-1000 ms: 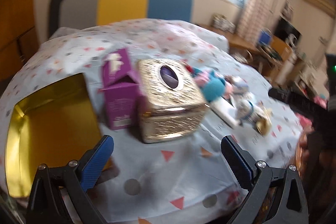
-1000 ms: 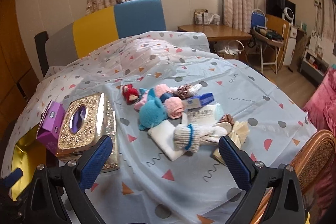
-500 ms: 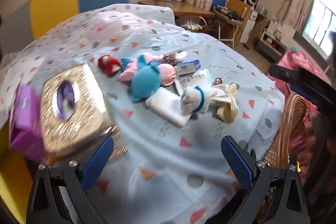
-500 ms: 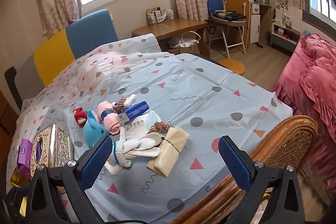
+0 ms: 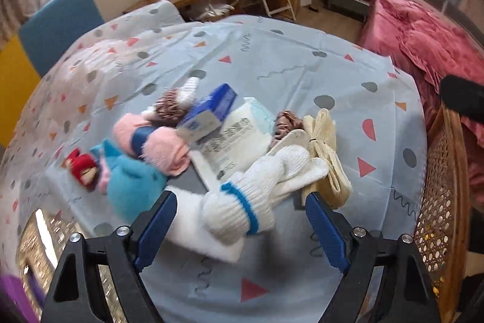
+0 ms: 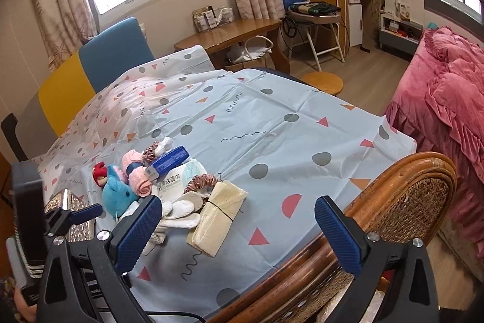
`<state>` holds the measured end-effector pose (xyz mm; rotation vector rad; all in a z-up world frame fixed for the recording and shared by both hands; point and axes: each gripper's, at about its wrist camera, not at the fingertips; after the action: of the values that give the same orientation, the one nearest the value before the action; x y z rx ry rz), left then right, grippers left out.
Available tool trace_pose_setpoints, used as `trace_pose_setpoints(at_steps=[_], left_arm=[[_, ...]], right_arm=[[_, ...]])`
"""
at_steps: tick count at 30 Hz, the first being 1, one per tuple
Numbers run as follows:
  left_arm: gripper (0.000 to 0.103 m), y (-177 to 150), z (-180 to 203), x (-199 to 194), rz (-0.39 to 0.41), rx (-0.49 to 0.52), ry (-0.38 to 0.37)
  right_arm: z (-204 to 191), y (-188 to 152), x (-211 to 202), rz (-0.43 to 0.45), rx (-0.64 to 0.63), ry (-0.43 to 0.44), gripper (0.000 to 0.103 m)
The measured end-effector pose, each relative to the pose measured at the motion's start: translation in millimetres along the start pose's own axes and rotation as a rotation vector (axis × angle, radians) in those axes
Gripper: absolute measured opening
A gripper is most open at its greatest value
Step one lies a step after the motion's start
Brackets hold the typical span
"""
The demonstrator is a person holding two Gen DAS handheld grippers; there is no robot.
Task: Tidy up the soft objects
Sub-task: 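Reach the left gripper to the white knit glove and grasp it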
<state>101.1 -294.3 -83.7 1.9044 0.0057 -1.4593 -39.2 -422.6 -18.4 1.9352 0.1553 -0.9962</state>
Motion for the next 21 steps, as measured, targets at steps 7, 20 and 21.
trace_pose_setpoints(at_steps=[7,20,21], left_arm=[[0.042,-6.6,-5.1,9.2,0.003,-0.034,-0.053],[0.040,-91.1,-31.5,-70.7,0.118,-0.263,-0.036],[0.040,-98.4,-29.4,-73.1,0.112,-0.262,-0.029]], right_arm=[[7.2,17.5,14.3,-0.036,0.046,0.041,0.103],[-49.7,24.3,99.7,-0.368,-0.136,0.157,0.059],[-54.5,21.4,108.4,-0.398,-0.155,0.148,0.059]])
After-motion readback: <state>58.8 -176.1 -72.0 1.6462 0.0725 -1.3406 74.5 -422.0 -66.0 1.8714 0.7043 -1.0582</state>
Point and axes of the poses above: each gripper's, at about its wrist camera, not at the fingertips, and x roughly the way its jaws point, z to its right, y to its top, and after that the axes turned 2 degrees about z, right-handed
